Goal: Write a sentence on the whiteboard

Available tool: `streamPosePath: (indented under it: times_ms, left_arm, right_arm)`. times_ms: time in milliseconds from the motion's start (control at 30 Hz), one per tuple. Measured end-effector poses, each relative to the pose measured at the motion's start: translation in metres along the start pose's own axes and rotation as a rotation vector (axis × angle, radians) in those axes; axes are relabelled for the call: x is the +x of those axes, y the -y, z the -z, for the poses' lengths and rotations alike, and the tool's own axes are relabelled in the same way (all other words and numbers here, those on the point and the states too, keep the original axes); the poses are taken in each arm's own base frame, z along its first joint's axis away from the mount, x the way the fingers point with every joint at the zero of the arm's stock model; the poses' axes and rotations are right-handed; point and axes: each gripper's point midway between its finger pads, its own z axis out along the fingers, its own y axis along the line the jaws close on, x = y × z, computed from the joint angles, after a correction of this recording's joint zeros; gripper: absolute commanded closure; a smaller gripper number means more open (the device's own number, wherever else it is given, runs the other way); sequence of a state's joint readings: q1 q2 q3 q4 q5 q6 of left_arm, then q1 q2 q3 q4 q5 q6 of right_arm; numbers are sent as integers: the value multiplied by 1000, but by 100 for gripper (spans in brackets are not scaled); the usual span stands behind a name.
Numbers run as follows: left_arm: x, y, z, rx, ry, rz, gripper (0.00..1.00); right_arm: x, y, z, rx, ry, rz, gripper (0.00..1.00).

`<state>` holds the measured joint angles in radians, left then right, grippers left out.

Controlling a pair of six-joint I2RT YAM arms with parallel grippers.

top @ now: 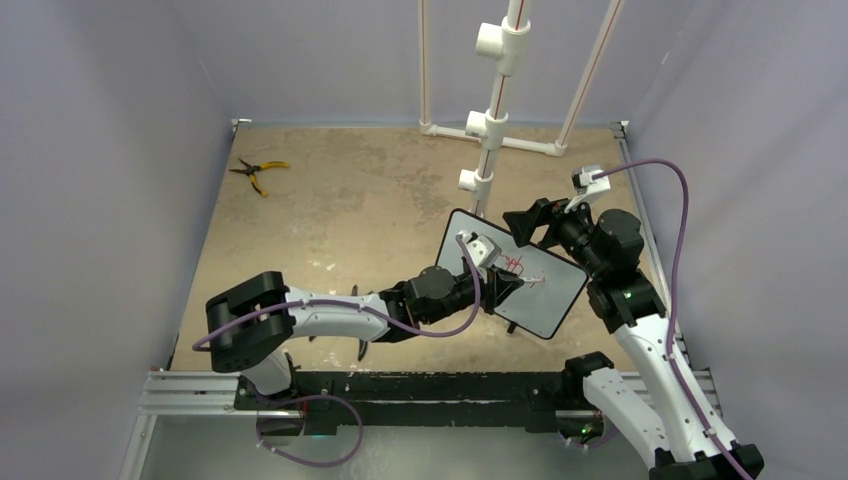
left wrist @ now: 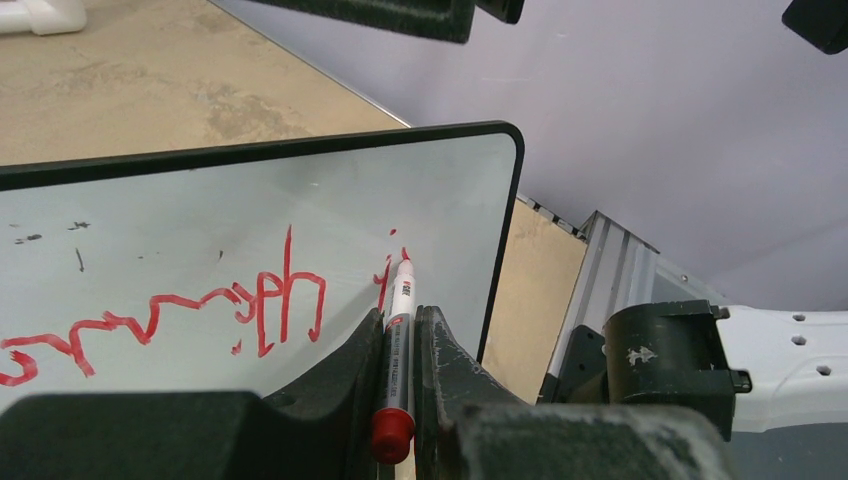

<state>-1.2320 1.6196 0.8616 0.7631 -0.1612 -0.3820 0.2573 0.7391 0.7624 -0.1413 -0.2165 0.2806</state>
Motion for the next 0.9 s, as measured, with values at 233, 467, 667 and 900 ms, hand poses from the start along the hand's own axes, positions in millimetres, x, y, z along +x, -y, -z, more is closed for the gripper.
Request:
streamPosePath:
  times_ms: [233, 467, 667, 900]
  left_arm:
    - [7, 1, 1, 2, -13, -1, 100]
    - [30, -5, 10, -8, -65, -5, 100]
    - [31, -5, 11, -12, -67, -1, 100]
    - [28, -5, 10, -16, -58, -4, 100]
  right_arm:
    - [0, 0, 0, 0, 0, 0, 9]
    - [0, 0, 0, 0, 0, 0, 9]
    - [0, 0, 0, 0, 0, 0, 8]
    - [0, 0, 0, 0, 0, 0, 9]
